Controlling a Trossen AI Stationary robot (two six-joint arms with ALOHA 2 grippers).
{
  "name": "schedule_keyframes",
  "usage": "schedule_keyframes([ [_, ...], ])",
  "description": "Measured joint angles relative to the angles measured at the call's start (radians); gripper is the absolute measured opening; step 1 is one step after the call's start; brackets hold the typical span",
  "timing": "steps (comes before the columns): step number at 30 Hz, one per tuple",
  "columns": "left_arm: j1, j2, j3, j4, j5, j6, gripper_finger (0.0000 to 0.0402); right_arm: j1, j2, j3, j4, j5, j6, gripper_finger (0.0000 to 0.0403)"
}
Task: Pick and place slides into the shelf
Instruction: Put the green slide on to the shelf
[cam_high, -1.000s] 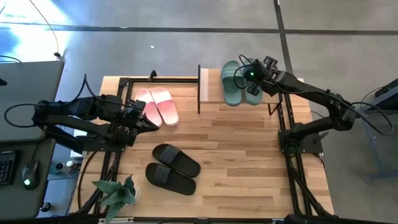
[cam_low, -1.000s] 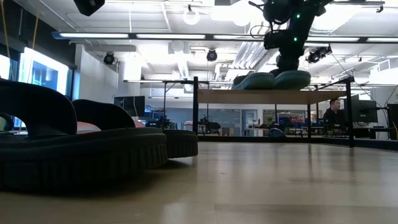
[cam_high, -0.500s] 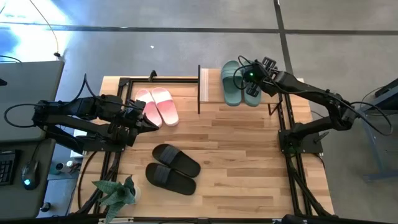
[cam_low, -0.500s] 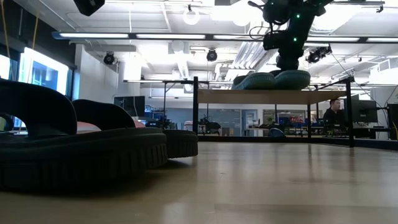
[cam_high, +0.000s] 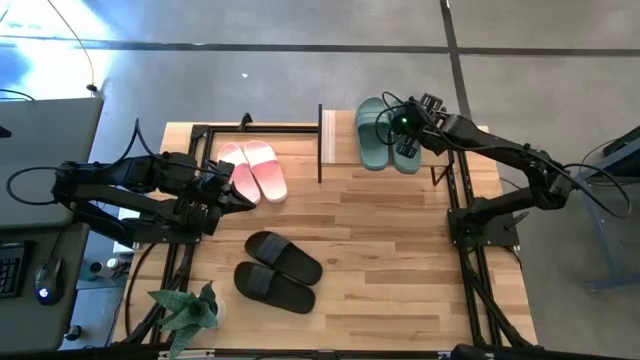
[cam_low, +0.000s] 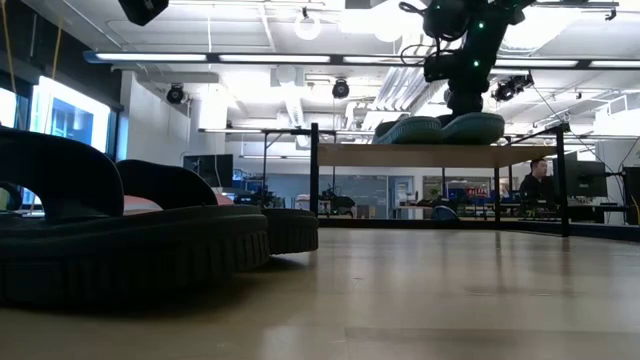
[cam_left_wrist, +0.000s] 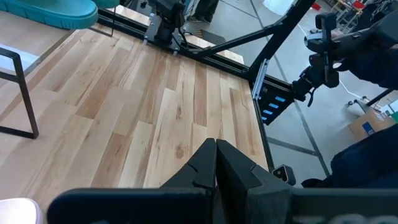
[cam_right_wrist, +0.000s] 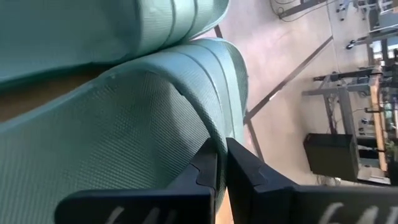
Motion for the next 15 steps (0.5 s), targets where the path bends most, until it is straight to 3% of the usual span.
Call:
schedule_keyframes([
  [6,0.0,0.0,0.0,0.0,0.0,0.0,0.0001,-0.001,0.0,0.0,0.001,-0.034,0.0,0.0003],
  [15,0.0,0.0,0.0,0.0,0.0,0.0,0.0001,0.0,0.0,0.0,0.002,-0.046,0.0,0.004],
])
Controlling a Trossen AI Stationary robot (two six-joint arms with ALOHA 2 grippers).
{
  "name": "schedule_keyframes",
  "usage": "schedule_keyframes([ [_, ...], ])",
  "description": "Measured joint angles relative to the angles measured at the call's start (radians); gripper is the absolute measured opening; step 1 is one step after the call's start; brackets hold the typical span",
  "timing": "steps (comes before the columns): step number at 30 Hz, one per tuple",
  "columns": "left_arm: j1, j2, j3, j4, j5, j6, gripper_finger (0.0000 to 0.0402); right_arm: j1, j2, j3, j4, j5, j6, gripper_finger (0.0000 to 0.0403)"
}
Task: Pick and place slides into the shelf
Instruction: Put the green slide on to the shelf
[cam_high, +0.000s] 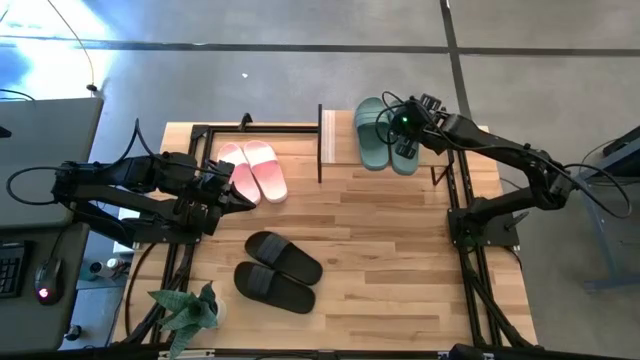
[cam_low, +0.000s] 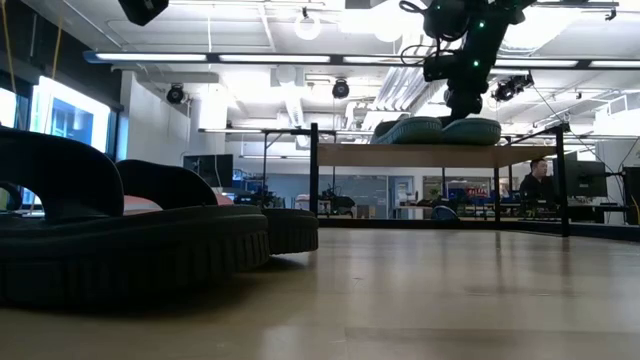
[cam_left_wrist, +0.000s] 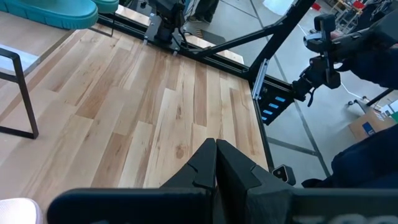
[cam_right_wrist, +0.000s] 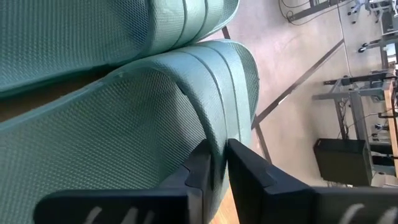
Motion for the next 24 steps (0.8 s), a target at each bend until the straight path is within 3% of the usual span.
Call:
schedule_keyframes([
  [9,0.0,0.0,0.0,0.0,0.0,0.0,0.0001,0.0,0.0,0.0,0.002,-0.003,0.0,0.0066],
  [14,0.0,0.0,0.0,0.0,0.0,0.0,0.0001,0.0,0.0,0.0,0.004,-0.066,0.0,0.0067],
  [24,0.0,0.0,0.0,0.0,0.0,0.0,0.0001,-0.005,-0.004,0.0,0.005,-0.091,0.015,0.0068],
])
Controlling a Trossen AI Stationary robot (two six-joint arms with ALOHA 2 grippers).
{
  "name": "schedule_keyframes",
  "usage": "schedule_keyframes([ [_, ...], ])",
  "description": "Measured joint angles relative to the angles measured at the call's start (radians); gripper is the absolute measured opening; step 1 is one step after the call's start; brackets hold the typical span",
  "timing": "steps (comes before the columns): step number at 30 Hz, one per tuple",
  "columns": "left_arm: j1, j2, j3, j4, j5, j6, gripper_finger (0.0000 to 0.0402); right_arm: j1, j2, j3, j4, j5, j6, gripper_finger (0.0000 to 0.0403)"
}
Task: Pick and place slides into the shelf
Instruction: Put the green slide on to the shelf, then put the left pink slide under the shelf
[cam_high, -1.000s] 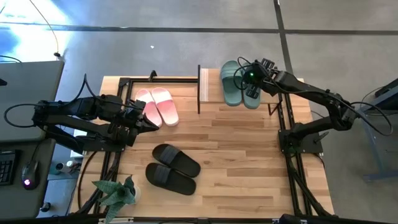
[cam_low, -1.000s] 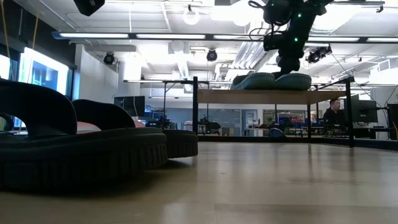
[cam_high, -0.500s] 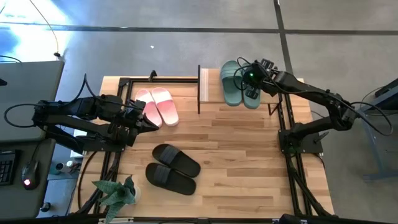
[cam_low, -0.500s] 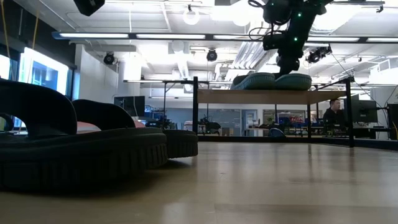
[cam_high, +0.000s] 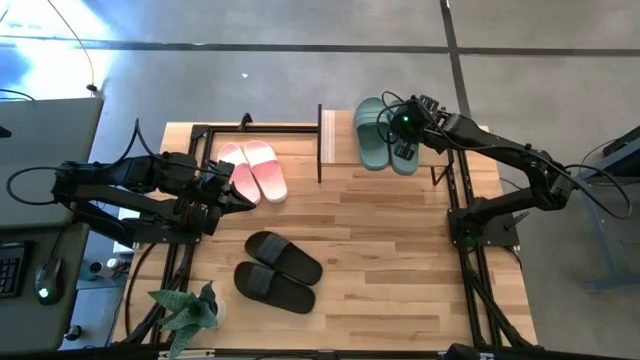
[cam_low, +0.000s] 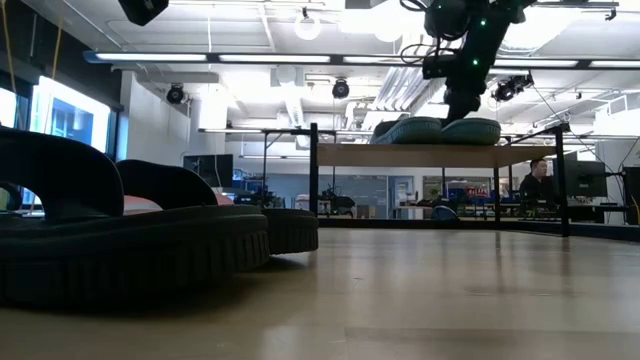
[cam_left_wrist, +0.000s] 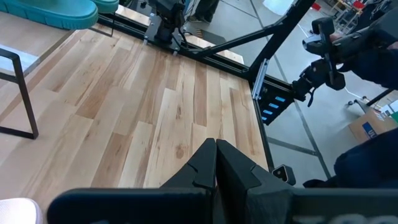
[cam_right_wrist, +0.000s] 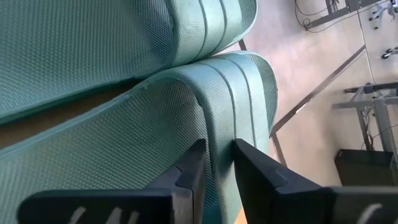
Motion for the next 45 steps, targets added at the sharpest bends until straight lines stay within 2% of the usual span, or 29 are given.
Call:
schedule_keyframes([
  [9,0.0,0.0,0.0,0.0,0.0,0.0,0.0001,0.0,0.0,0.0,0.0,-0.019,0.013,0.0075],
  [18,0.0,0.0,0.0,0.0,0.0,0.0,0.0001,0.0,0.0,0.0,0.001,0.012,0.06,0.015],
  [23,0.0,0.0,0.0,0.0,0.0,0.0,0.0001,0.006,-0.001,0.0,-0.007,0.015,0.07,0.0178],
  [34,0.0,0.0,0.0,0.0,0.0,0.0,0.0001,0.072,-0.121,0.0,-0.088,0.024,0.109,0.0184],
  [40,0.0,0.0,0.0,0.0,0.0,0.0,0.0001,0.128,-0.243,0.0,-0.175,-0.103,0.26,0.0185],
  [45,0.0,0.0,0.0,0.0,0.0,0.0,0.0001,0.188,-0.38,0.0,-0.173,-0.337,0.456,0.0176],
])
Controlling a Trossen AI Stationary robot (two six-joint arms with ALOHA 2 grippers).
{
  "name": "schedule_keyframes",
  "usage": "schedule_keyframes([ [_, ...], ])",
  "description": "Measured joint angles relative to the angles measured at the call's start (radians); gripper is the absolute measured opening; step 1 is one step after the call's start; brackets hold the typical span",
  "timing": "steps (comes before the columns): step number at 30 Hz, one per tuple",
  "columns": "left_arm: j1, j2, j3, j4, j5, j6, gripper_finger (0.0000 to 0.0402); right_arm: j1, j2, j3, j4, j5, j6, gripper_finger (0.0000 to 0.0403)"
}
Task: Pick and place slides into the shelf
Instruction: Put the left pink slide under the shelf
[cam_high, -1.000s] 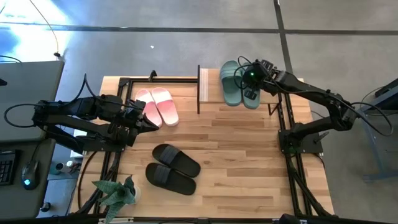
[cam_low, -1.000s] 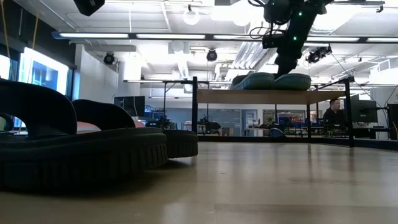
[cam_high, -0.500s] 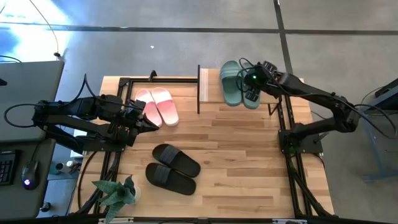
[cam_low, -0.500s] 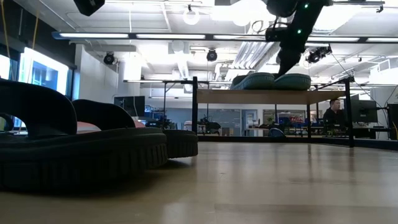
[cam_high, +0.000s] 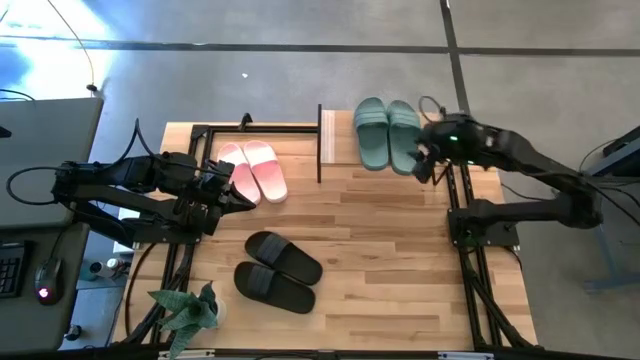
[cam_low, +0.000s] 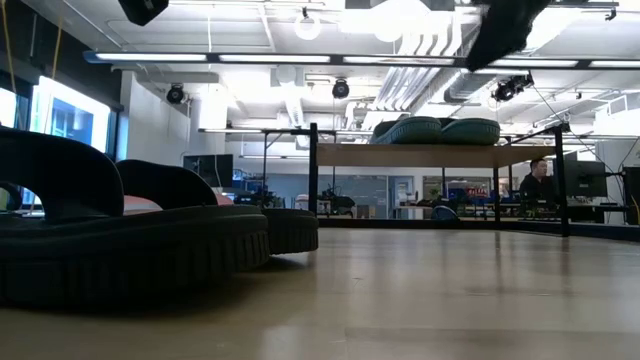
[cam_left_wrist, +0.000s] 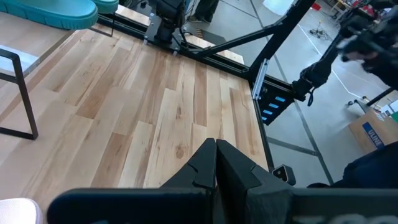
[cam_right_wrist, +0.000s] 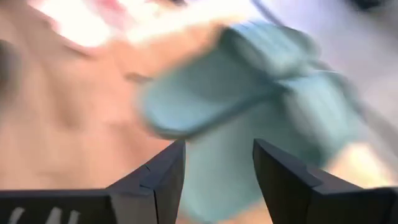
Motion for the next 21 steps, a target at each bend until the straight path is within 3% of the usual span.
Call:
schedule_keyframes([
  [5,0.0,0.0,0.0,-0.016,0.025,0.0,0.0001,0.039,-0.132,0.0,0.025,-0.298,0.269,0.0159],
  [8,0.0,-0.003,0.0,-0.051,0.062,-0.001,0.0001,0.068,-0.196,0.0,0.029,-0.401,0.37,0.0145],
  [15,0.0,0.013,0.0,-0.054,0.052,0.001,0.0001,0.142,-0.335,0.0,0.012,-0.423,0.42,0.0084],
  [21,0.0,0.021,0.0,-0.042,0.032,0.004,0.0001,0.154,-0.418,0.0,-0.01,-0.322,0.41,0.0012],
])
